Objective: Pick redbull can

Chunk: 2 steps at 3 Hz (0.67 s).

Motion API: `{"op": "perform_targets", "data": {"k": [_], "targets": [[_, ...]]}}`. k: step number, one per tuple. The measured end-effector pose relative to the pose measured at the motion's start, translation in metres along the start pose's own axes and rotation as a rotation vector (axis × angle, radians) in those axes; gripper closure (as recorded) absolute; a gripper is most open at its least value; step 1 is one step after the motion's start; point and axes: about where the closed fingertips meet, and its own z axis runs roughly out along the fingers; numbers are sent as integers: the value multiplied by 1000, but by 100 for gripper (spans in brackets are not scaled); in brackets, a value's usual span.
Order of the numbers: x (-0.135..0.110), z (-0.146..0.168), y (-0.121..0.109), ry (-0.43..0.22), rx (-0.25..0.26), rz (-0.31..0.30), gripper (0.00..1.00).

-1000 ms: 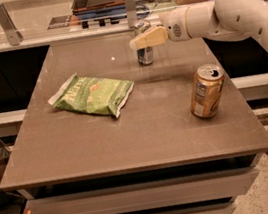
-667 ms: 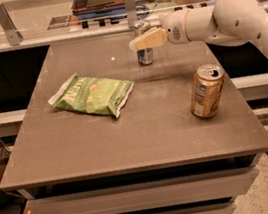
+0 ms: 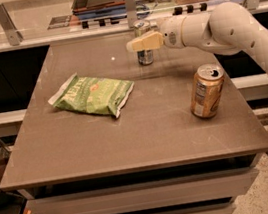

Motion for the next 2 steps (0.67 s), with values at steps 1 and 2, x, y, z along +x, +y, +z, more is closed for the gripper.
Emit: {"op": "perform_targets", "data": {"k": [1,2], "targets": [[0,3,2,0,-5,0,18],[0,5,4,0,-9,0,41]]}}
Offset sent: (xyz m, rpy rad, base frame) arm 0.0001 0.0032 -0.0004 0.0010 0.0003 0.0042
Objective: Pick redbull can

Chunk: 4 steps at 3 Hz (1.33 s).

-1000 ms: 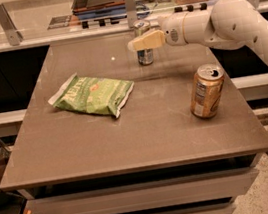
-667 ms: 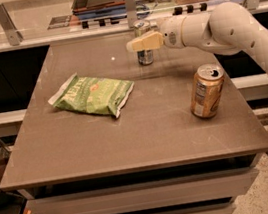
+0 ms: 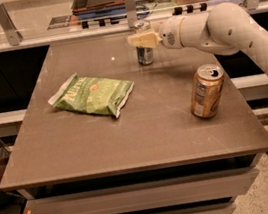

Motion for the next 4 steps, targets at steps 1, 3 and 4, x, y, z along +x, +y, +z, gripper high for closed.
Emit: {"op": "perform_targets", "data": {"k": [1,3,4], "targets": [[0,3,2,0,-5,0,65],[1,7,6,1,-14,1,100],[1,8,6,1,-14,1,100]]}}
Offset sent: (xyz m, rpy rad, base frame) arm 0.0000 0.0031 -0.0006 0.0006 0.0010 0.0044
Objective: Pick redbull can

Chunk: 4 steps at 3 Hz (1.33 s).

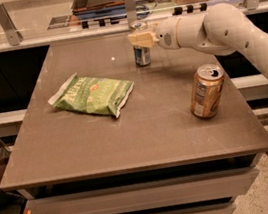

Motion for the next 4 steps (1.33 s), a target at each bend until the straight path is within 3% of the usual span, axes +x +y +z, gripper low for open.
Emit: {"op": "perform_targets", "data": {"k": [2,4], "targets": [[-25,-9,-6,-22,-2,-30,100],[-76,-25,-13,-14,21,-84,100]]}}
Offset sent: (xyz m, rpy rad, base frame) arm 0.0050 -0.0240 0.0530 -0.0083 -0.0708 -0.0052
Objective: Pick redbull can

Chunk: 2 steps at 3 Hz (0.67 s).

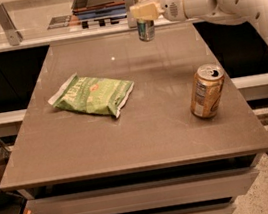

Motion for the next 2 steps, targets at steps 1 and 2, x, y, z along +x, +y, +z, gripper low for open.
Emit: {"op": "perform_targets", "data": {"k": [1,2], "targets": [[-39,-10,-1,1,17,-46,100],[-42,-11,-1,1,18,-49,100]]}}
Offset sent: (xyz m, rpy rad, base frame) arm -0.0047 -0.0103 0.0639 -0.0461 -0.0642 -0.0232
